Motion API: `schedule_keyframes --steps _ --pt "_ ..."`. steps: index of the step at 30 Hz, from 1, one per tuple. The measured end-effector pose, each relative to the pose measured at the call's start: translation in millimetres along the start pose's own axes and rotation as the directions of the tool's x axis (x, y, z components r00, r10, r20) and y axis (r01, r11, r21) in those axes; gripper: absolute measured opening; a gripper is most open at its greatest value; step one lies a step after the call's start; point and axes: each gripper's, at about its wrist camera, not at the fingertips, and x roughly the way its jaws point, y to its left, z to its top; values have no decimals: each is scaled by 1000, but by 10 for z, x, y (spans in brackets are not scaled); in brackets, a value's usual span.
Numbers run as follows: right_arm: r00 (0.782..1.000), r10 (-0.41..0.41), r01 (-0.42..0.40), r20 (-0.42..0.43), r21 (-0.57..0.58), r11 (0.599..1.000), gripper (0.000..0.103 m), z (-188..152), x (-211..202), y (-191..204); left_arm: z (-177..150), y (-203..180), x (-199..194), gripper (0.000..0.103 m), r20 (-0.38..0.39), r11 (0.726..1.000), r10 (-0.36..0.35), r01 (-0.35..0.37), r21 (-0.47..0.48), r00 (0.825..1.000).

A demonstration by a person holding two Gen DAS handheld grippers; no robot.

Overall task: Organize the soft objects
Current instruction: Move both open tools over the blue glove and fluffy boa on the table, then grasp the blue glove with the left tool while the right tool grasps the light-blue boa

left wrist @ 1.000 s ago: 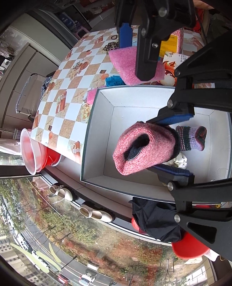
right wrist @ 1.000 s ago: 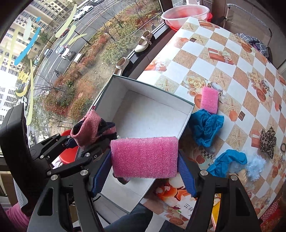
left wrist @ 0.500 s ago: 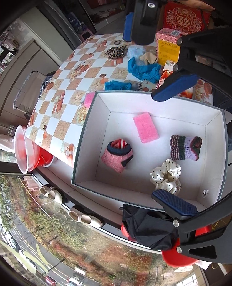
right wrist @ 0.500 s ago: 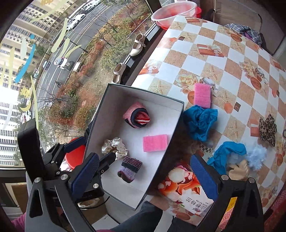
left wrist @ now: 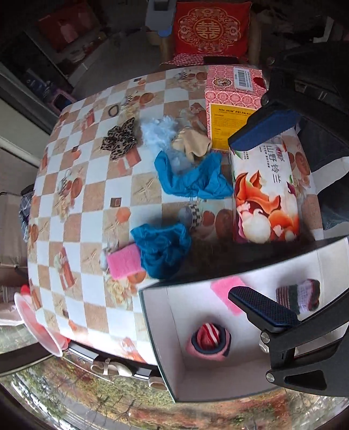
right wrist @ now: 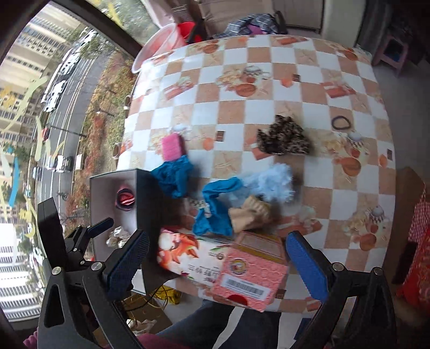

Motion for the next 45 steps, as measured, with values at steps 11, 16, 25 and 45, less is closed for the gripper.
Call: schedule_keyframes --steps 11,16,25,45 --pt "986 -47 54 -158 42 998 103 138 887 -886 402 -232 866 101 -212 995 -18 -4 -100 977" --pt "977 -56 50 -205 -36 998 103 422 1432 -846 475 -262 1087 101 -260 991 18 -51 -122 965" --pt "955 -180 168 -234 -72 983 103 589 1972 -1077 555 -339 1434 101 -324 985 49 -99 -141 945" --pt "983 -152 131 -107 -184 974 103 577 1660 -1155 750 -656 1968 94 -375 990 121 -140 -22 919"
